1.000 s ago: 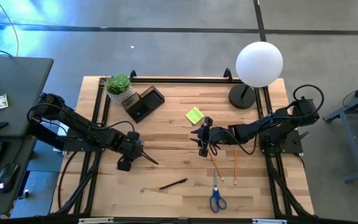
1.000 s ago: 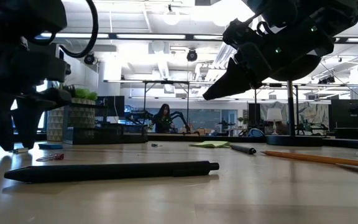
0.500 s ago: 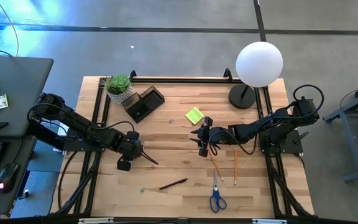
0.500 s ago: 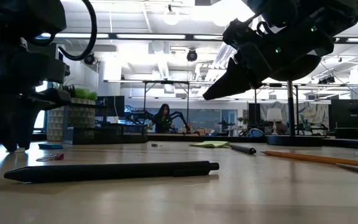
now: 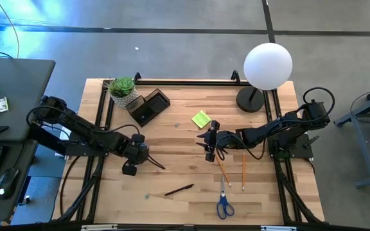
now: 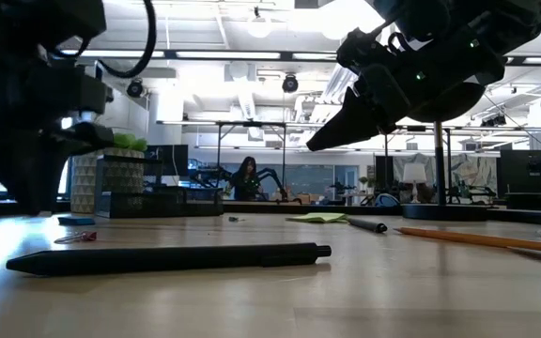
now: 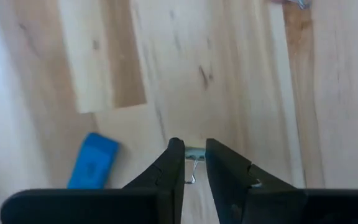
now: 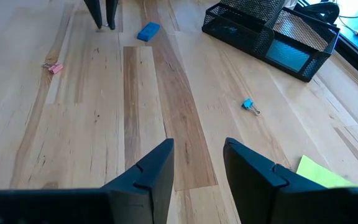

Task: Pick and place office supplies into organizer
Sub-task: Put the yellow binder clip into the desk organizer

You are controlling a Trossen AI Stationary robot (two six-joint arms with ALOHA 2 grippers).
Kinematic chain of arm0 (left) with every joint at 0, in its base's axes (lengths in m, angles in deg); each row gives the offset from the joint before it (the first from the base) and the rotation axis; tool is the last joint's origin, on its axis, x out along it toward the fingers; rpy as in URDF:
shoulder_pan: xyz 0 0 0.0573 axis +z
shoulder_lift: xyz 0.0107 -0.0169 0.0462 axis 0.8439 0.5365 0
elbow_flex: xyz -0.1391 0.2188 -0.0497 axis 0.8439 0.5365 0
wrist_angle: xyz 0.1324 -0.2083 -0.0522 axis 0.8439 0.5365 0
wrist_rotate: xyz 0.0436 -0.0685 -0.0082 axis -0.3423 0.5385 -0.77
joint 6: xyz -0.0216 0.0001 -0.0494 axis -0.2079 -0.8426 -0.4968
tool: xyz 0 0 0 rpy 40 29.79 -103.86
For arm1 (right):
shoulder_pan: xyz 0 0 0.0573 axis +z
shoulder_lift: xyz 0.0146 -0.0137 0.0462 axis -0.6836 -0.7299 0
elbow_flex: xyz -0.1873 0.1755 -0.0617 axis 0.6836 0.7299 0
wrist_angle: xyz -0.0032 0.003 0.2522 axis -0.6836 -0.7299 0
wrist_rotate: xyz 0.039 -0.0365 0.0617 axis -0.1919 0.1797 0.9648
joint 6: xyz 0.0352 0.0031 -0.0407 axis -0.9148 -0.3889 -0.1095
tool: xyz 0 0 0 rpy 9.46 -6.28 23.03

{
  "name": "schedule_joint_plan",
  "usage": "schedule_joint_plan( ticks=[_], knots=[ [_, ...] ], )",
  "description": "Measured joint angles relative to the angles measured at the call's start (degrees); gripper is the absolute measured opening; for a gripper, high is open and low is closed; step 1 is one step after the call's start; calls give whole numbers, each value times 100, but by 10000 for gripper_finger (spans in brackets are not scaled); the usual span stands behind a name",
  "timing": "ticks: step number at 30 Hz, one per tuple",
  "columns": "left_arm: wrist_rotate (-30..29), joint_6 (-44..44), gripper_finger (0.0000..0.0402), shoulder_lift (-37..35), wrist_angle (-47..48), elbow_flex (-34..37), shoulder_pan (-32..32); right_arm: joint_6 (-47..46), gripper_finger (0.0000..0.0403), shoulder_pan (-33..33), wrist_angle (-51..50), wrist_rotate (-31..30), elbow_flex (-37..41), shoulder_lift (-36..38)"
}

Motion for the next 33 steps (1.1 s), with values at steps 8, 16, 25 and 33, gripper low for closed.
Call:
schedule_joint_plan(
  ticks=[8,16,25,33],
  knots=[
    [-895,301,44,-2,804,-462,14,0,134,0,2,0,0,0],
    [-1722,302,44,-2,802,-729,1063,-2,134,-2,2,0,0,0],
    [-2117,321,46,-2,423,-736,2987,0,134,0,2,0,0,0],
    [-1617,450,46,-1,284,-736,3844,-2,134,-2,-72,2,0,0]
  ],
)
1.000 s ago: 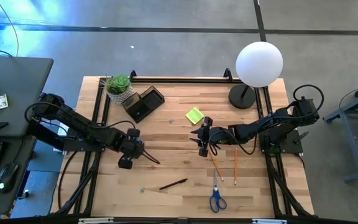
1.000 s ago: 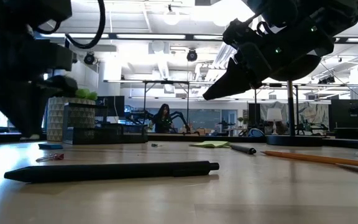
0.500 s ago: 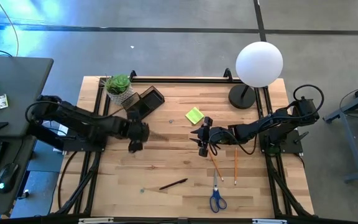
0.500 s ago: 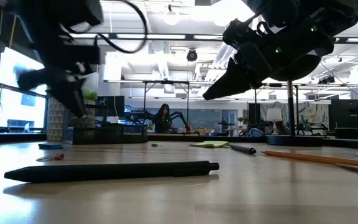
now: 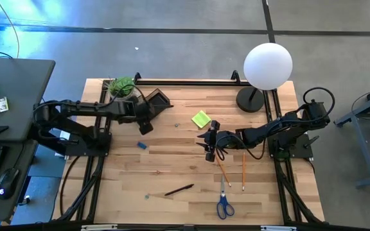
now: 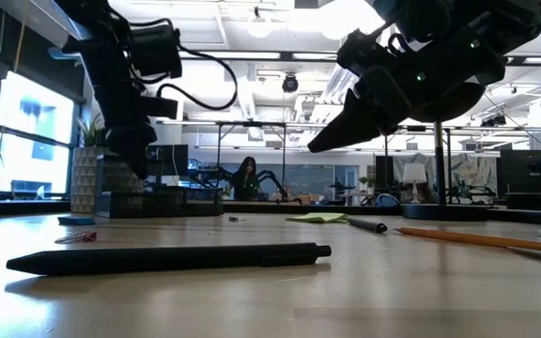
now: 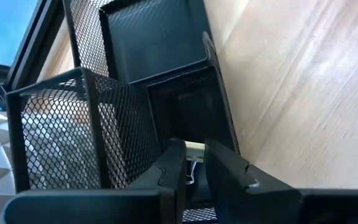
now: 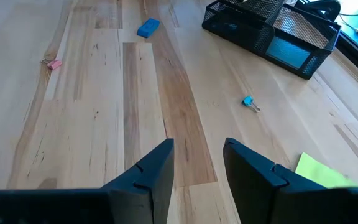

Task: Pick and place office supplies into organizer
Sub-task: Put the yellow binder clip into the desk organizer, then put the bottom black pen into the desk organizer

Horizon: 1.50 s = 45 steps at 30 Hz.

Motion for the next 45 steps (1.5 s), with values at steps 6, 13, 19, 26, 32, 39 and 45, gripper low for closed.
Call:
schedule_joint_plan(
  ticks=[6,13,19,26,32,39,45],
  knots=[
    [0,-45,47,-2,13,0,57,1,134,1,0,0,0,0],
    [0,-68,95,1,85,0,55,-1,134,-1,0,0,0,0],
    [0,-105,177,0,85,1,53,-1,134,1,0,0,0,0],
    [368,-227,224,-114,144,3,33,-66,134,-1,0,2,0,0],
    [501,-587,208,-772,126,4,-679,-108,134,1,13,8,0,-23],
    [338,-995,167,-1592,-1164,368,-2161,-125,134,-13,301,178,0,-103],
    [131,-1489,136,-1842,-2572,1171,-3238,-868,134,-94,-186,-60,0,-88]
  ],
)
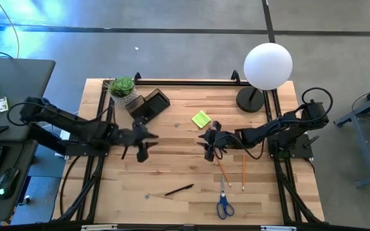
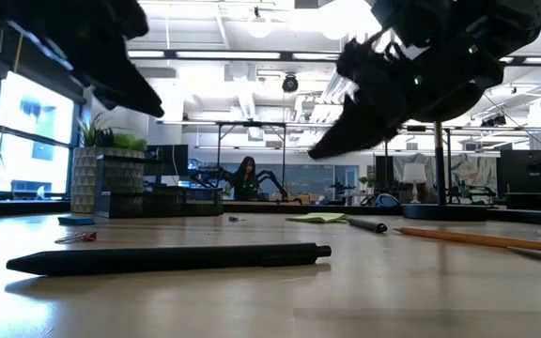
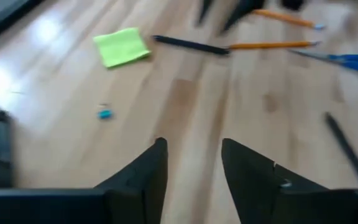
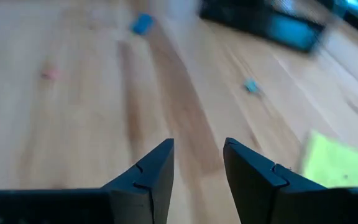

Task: Pick and place office supplies into organizer
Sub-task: Put the bottom black pen into the desk organizer

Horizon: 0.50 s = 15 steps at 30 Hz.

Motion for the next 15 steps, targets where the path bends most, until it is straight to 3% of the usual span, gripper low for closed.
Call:
schedule_joint_plan(
  ticks=[3,7,15],
  knots=[
    [-235,-223,124,-1,-504,315,-465,-368,134,-94,-439,-15,0,7],
    [-532,-380,111,15,-1171,730,-1038,-232,134,-176,-1438,470,-177,7],
    [-1102,-560,93,15,-2497,1485,-1804,688,134,-185,-4508,617,-1977,7]
  ],
)
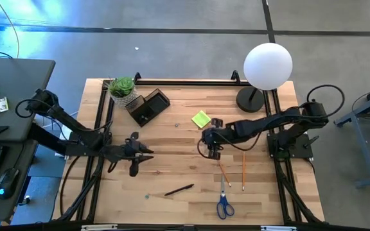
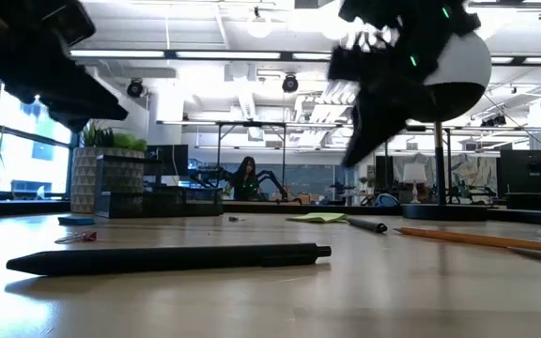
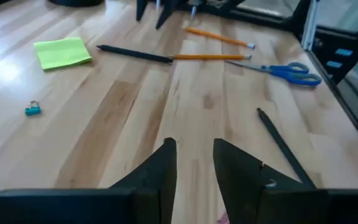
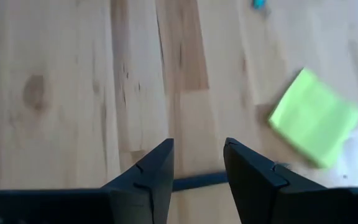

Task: Pick and place office supplies into organizer
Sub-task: Put the bottom black pen into the desk organizer

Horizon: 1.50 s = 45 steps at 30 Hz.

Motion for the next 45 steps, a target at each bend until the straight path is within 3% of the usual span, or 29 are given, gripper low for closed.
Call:
schedule_joint_plan(
  ticks=[4,11,14,17,22,32,38,45],
  knots=[
    [-280,8,87,0,-411,272,-303,86,134,-30,195,316,-601,0],
    [-276,83,85,0,-391,326,-646,741,134,175,2487,1084,-657,-449],
    [-608,-45,85,-32,-377,322,-791,976,134,249,3563,1556,-656,-908],
    [-796,-293,85,-58,-214,318,-874,909,134,230,3935,1886,-741,-1347],
    [-599,-595,85,-13,322,169,-868,873,134,236,3784,2072,-868,-1702],
    [187,-676,85,786,1681,-1035,-868,181,134,873,2534,2296,-877,-1674],
    [616,-424,85,1845,1522,-1926,-868,-389,134,1402,1894,1671,-875,-1590],
    [1201,-134,85,3347,2556,-3766,-809,-738,134,1744,571,831,-875,-1237]
  ],
)
